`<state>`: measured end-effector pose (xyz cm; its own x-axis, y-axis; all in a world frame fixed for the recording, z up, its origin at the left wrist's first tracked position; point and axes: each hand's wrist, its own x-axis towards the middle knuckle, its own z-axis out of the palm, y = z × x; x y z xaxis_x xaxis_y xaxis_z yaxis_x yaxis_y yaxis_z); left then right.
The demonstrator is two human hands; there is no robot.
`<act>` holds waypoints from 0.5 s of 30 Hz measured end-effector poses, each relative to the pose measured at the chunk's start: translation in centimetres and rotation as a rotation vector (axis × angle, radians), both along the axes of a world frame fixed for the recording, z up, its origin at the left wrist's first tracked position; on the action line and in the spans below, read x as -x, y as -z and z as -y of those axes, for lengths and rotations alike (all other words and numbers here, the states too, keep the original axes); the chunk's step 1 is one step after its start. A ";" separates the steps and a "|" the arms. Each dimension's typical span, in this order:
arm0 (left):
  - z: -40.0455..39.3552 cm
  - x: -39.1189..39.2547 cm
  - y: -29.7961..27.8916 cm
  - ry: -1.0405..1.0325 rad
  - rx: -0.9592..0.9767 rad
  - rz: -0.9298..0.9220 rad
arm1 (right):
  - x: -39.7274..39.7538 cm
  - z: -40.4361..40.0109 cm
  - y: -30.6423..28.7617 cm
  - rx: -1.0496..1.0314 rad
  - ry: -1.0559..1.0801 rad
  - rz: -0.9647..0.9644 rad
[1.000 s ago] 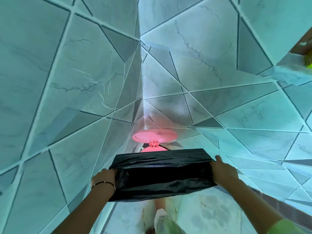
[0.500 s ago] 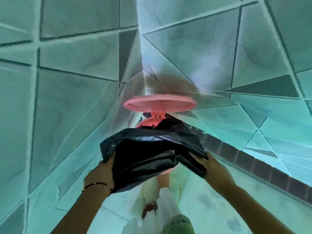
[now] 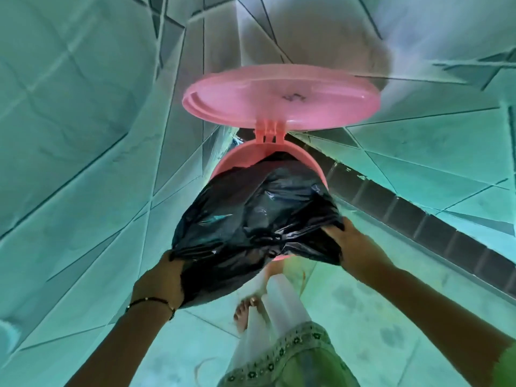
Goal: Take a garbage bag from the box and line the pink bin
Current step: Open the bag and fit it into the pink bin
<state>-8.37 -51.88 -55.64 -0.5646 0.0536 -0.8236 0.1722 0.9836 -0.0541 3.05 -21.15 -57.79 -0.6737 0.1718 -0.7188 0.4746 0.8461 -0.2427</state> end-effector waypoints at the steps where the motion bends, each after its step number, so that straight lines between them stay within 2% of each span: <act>1: 0.2 -0.5 0.1 0.056 -0.017 0.015 | -0.4 0.7 -0.1 0.105 -0.092 -0.024; 2: 0.4 -0.7 0.0 0.063 -0.028 0.027 | -0.7 1.0 -0.1 0.175 -0.136 -0.030; 3: 0.6 -1.1 0.0 0.058 -0.014 0.030 | -0.9 0.8 0.1 0.193 -0.044 -0.094; 5: 1.0 -1.6 -0.3 -0.145 -0.060 -0.035 | -1.4 -1.3 1.6 0.035 0.390 -0.233; 6: 1.3 -1.8 -0.3 -0.212 -0.089 -0.113 | -1.4 -1.8 1.7 -0.055 0.515 -0.246; 7: 1.3 -2.0 -0.3 -0.209 -0.108 -0.195 | -1.2 -1.5 1.6 -0.087 0.479 -0.229; 8: 0.8 -2.5 -0.2 -0.162 -0.137 -0.243 | -1.0 -0.3 1.1 -0.042 0.353 -0.236; 10: -1.4 -3.0 -0.3 -0.106 -0.242 -0.234 | -0.1 3.1 0.2 0.143 0.049 -0.300; 12: -4.4 -3.0 0.0 -0.087 -0.380 -0.233 | 0.9 5.4 -0.3 0.240 -0.128 -0.301; 13: -5.8 -2.8 0.2 -0.115 -0.448 -0.267 | 1.5 5.8 -0.3 0.246 -0.111 -0.336; 15: -7.9 -1.9 0.7 -0.219 -0.515 -0.341 | 2.8 5.2 0.4 0.226 0.114 -0.398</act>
<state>-6.45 -43.97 -56.36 -0.8322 0.2477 -0.4961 0.0218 0.9086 0.4172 0.22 -26.33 -58.14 -0.8904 0.1299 -0.4363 0.3943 0.6990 -0.5966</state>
